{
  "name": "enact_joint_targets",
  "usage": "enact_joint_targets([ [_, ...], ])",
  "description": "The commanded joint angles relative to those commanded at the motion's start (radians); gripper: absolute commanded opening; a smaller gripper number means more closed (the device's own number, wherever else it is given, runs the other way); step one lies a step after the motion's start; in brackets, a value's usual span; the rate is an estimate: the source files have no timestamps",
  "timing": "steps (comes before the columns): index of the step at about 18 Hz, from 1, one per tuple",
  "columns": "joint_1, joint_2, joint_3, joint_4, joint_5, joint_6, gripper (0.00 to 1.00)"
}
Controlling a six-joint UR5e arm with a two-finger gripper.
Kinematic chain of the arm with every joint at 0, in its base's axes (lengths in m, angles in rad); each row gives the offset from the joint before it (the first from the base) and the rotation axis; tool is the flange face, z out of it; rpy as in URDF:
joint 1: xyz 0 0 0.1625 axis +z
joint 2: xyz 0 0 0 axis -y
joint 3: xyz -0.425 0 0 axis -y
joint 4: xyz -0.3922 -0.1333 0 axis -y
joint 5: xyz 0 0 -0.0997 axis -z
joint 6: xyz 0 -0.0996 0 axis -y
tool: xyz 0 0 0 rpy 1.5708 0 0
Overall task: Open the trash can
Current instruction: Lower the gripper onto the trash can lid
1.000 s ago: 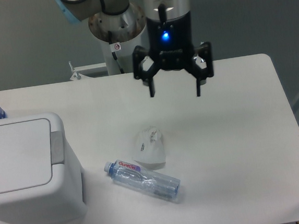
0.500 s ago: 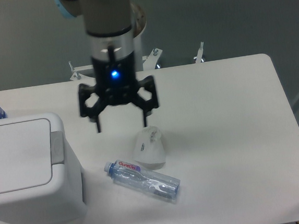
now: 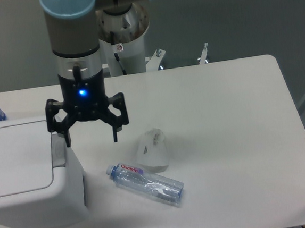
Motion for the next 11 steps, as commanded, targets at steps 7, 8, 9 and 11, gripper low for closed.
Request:
enact_joint_targets([
  [7, -0.009, -0.020, 0.003, 0.000, 0.003, -0.003, 1.00],
  [8, -0.009, -0.023, 0.002, 0.000, 0.005, -0.003, 1.00],
  [9, -0.008, -0.023, -0.002, 0.000, 0.006, -0.003, 1.00],
  [11, -0.008, -0.023, -0.002, 0.000, 0.005, -0.005, 1.00],
])
